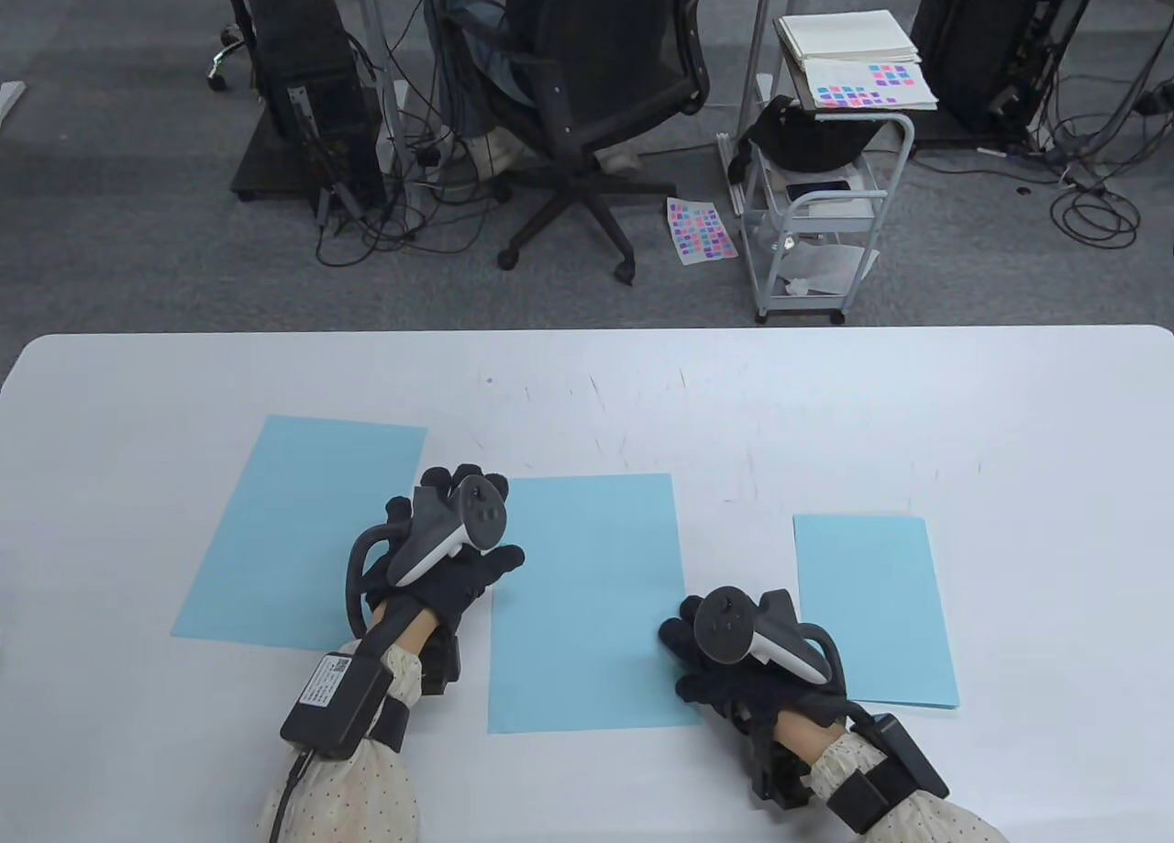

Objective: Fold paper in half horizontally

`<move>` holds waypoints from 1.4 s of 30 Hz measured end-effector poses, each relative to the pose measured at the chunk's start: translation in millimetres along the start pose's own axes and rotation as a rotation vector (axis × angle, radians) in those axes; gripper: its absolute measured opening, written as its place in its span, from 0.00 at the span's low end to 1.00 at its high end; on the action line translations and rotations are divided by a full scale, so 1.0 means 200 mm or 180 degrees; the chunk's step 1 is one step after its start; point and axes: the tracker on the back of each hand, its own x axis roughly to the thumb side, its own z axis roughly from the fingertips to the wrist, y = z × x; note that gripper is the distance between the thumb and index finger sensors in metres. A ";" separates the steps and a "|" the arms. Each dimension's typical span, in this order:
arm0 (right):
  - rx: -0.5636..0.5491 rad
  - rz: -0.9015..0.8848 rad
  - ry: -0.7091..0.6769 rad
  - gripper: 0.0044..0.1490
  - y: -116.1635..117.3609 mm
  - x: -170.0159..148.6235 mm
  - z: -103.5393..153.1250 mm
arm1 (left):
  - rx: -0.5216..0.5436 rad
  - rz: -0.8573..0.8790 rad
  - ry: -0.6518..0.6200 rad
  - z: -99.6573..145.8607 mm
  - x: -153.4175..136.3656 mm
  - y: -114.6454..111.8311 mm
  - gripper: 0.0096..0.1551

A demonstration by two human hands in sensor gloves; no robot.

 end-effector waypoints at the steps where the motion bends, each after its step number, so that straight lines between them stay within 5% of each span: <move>1: 0.0001 -0.0003 -0.0001 0.42 0.00 0.00 0.00 | -0.0040 0.0009 0.0028 -0.04 0.01 0.00 0.51; 9: 0.0000 -0.0039 -0.0016 0.43 0.00 -0.01 0.00 | -0.0430 -0.0069 0.0299 -0.31 0.02 -0.09 0.50; 17: -0.0002 -0.0041 -0.0017 0.42 0.00 -0.01 0.00 | -0.0699 -0.0080 0.0574 -0.45 0.02 -0.19 0.53; 42: 0.0000 -0.0043 -0.0021 0.42 0.01 -0.01 0.00 | -0.0456 0.0149 0.0391 -0.40 0.00 -0.22 0.36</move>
